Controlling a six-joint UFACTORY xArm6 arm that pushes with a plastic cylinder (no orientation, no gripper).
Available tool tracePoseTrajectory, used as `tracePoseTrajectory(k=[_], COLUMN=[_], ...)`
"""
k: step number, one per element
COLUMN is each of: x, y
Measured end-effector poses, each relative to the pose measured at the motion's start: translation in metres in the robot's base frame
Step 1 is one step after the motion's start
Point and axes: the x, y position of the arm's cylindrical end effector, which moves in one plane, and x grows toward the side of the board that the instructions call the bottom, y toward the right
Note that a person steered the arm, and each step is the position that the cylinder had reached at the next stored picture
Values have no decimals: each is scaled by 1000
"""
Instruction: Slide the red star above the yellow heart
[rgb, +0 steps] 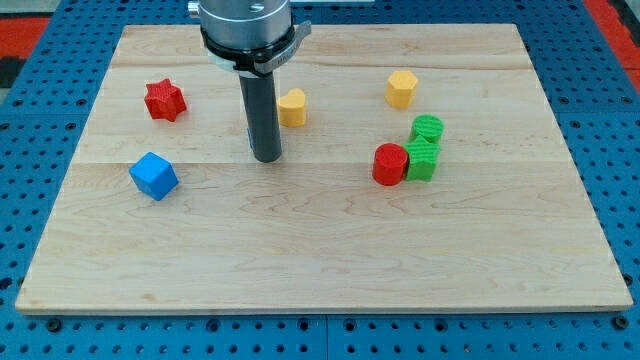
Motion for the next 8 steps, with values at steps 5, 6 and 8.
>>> tracePoseTrajectory(k=[5, 6, 8], x=[-21, -51, -76], y=[-126, -138, -169])
